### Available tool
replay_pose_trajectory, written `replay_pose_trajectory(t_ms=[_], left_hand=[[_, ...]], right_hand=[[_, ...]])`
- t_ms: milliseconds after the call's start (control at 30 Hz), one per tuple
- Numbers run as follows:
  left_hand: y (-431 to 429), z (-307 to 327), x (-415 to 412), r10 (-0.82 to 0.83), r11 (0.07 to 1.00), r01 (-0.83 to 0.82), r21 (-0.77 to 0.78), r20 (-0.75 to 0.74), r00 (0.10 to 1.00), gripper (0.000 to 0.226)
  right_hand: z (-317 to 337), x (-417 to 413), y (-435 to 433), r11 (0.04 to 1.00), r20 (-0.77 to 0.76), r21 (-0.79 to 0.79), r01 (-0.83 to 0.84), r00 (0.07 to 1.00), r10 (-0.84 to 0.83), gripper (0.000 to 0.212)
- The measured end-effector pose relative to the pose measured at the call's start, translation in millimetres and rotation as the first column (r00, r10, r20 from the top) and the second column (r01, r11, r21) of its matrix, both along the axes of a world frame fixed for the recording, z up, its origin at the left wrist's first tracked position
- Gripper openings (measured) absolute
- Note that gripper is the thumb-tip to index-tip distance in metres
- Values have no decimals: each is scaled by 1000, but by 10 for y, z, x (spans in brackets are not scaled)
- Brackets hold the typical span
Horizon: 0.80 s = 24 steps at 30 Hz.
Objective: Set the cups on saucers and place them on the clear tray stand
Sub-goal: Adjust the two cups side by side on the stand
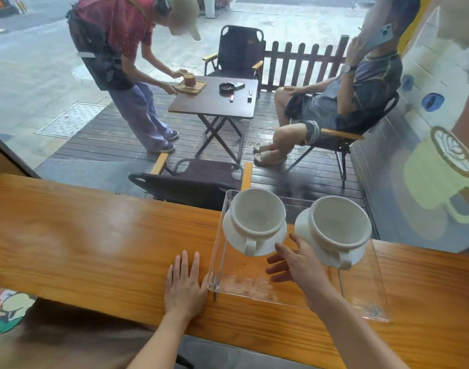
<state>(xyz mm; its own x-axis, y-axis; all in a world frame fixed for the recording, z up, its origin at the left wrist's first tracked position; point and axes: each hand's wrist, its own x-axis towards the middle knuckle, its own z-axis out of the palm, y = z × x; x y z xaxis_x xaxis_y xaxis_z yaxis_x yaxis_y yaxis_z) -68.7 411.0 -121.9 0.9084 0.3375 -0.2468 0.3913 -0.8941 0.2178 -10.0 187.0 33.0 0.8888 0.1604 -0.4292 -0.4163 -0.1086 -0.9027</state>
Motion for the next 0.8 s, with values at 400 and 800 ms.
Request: replay_pose_trajectory(t_ms=[400, 800], left_hand=[[-80, 13, 49, -17, 997, 16, 71, 19, 1000, 109], [-73, -15, 57, -17, 996, 15, 87, 24, 1000, 100]], right_hand=[[-105, 37, 88, 984, 9, 95, 153, 988, -154, 61], [-98, 149, 80, 977, -82, 129, 168, 984, -159, 63]])
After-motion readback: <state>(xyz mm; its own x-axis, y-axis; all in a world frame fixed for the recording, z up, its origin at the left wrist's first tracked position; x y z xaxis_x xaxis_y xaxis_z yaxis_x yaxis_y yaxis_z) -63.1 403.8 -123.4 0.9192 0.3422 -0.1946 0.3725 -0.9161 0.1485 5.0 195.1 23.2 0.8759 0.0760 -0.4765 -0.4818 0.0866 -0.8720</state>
